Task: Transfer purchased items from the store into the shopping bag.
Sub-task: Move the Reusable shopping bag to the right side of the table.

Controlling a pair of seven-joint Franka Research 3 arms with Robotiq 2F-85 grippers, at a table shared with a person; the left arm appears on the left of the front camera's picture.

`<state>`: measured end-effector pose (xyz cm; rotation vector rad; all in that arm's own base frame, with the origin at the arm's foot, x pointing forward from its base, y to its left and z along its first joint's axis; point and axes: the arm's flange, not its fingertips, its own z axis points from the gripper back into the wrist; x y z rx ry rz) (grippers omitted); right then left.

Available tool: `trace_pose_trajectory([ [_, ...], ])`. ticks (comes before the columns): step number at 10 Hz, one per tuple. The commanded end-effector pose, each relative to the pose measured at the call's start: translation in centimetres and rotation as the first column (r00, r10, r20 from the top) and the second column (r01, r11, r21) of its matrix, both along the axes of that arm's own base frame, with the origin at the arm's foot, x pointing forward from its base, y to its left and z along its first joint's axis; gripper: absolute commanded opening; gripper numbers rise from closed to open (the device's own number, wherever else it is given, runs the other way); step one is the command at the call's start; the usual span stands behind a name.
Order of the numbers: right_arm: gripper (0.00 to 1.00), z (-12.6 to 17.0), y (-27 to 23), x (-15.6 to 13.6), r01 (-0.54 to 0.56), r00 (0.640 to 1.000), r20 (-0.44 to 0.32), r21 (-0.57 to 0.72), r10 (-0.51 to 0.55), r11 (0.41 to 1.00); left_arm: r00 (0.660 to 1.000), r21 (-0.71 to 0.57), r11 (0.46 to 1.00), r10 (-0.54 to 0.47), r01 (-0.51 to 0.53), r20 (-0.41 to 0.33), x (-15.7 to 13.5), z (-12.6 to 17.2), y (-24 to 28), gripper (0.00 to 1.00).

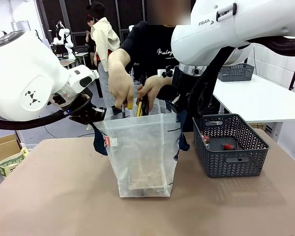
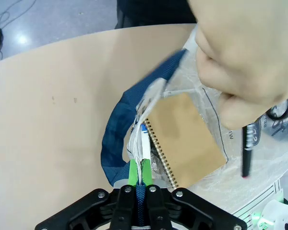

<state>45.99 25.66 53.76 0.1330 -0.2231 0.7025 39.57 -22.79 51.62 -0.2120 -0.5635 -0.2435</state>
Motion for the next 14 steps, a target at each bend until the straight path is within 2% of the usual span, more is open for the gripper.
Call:
trace_pose_trajectory([
  [1, 0.0, 0.05, -0.17, 0.01, 0.003, 1.0, -0.006, -0.001, -0.003, 1.0, 1.0, -0.002, 1.0, 0.009, -0.009, 0.001, -0.08, 0.0, 0.19, 0.0],
  [14, 0.0, 0.05, -0.17, 0.01, 0.003, 1.0, -0.006, -0.001, -0.003, 1.0, 1.0, -0.002, 1.0, 0.009, -0.009, 0.001, -0.08, 0.0, 0.19, 0.0],
])
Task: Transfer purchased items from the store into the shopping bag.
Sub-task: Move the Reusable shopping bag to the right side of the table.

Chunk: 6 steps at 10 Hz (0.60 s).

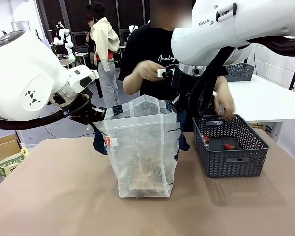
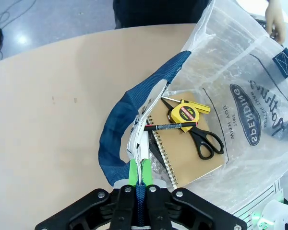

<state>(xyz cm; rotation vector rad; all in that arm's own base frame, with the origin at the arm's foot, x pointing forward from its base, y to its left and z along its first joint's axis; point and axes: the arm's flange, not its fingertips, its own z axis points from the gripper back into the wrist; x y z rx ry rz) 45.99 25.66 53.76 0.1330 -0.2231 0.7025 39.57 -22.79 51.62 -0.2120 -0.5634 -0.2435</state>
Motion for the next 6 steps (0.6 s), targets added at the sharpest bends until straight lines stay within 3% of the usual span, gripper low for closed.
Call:
trace_pose_trajectory([
  [1, 0.0, 0.05, -0.17, 0.01, 0.003, 1.0, -0.006, -0.001, -0.003, 1.0, 1.0, -0.002, 1.0, 0.009, -0.009, 0.001, -0.08, 0.0, 0.19, 0.0],
  [6, 0.0, 0.05, -0.17, 0.01, 0.003, 1.0, -0.006, -0.001, -0.003, 1.0, 1.0, -0.002, 1.0, 0.009, -0.009, 0.001, -0.08, 0.0, 0.19, 0.0],
])
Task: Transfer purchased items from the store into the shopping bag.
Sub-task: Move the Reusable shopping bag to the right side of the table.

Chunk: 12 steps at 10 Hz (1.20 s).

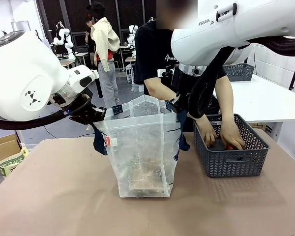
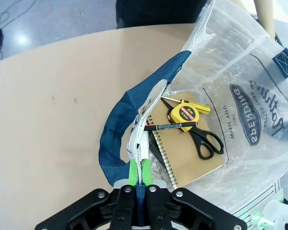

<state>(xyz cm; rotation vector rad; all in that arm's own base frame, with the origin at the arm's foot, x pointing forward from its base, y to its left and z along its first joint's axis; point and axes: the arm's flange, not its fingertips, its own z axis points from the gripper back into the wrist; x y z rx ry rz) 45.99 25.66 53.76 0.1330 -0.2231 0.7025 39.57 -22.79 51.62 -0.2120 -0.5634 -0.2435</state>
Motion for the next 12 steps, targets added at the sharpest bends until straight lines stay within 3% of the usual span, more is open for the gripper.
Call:
trace_pose_trajectory([
  [1, 0.0, 0.05, -0.17, 0.01, 0.003, 1.0, -0.006, -0.001, -0.003, 1.0, 1.0, -0.002, 1.0, 0.009, -0.009, 0.001, -0.08, 0.0, 0.19, 0.0],
  [12, 0.0, 0.05, -0.17, 0.01, 0.003, 1.0, -0.006, -0.001, -0.003, 1.0, 1.0, -0.002, 1.0, 0.009, -0.009, 0.001, -0.08, 0.0, 0.19, 0.0],
])
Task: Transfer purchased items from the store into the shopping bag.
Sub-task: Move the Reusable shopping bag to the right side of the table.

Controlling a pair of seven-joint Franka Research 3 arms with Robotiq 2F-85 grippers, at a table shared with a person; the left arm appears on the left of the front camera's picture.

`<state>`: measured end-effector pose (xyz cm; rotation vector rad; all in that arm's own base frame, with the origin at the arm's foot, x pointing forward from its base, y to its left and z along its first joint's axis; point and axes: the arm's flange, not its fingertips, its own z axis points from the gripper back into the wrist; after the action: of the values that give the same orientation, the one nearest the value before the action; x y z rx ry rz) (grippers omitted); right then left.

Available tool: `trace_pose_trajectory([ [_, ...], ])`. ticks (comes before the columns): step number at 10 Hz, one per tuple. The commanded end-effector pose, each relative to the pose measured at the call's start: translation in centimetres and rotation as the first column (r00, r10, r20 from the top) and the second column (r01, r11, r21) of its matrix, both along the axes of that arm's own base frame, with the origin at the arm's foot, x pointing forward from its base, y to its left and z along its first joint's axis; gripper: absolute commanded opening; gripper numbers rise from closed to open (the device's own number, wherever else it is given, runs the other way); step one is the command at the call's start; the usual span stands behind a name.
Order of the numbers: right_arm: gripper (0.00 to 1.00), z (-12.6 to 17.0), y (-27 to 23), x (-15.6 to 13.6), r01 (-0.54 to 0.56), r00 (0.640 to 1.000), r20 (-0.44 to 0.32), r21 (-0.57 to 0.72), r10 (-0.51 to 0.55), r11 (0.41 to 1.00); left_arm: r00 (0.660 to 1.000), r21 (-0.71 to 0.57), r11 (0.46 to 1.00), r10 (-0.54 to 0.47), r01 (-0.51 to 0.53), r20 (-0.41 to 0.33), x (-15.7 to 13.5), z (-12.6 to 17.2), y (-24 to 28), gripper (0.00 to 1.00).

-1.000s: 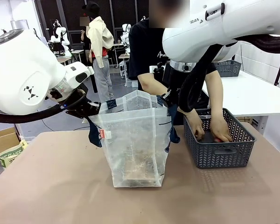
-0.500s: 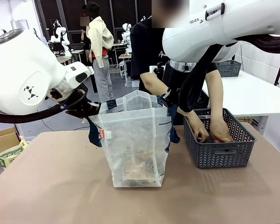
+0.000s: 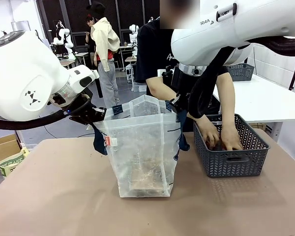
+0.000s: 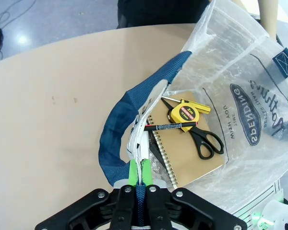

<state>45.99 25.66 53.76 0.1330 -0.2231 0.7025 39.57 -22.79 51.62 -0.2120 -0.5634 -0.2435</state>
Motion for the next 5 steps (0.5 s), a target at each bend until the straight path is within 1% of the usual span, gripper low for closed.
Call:
trace_pose_trajectory([
  [1, 0.0, 0.05, -0.17, 0.01, 0.003, 1.0, -0.006, -0.001, -0.003, 1.0, 1.0, -0.002, 1.0, 0.008, -0.008, 0.001, -0.08, 0.0, 0.18, 0.0],
  [5, 0.0, 0.05, -0.17, 0.01, 0.003, 1.0, -0.006, -0.001, -0.003, 1.0, 1.0, -0.002, 1.0, 0.008, -0.008, 0.001, -0.08, 0.0, 0.18, 0.0],
])
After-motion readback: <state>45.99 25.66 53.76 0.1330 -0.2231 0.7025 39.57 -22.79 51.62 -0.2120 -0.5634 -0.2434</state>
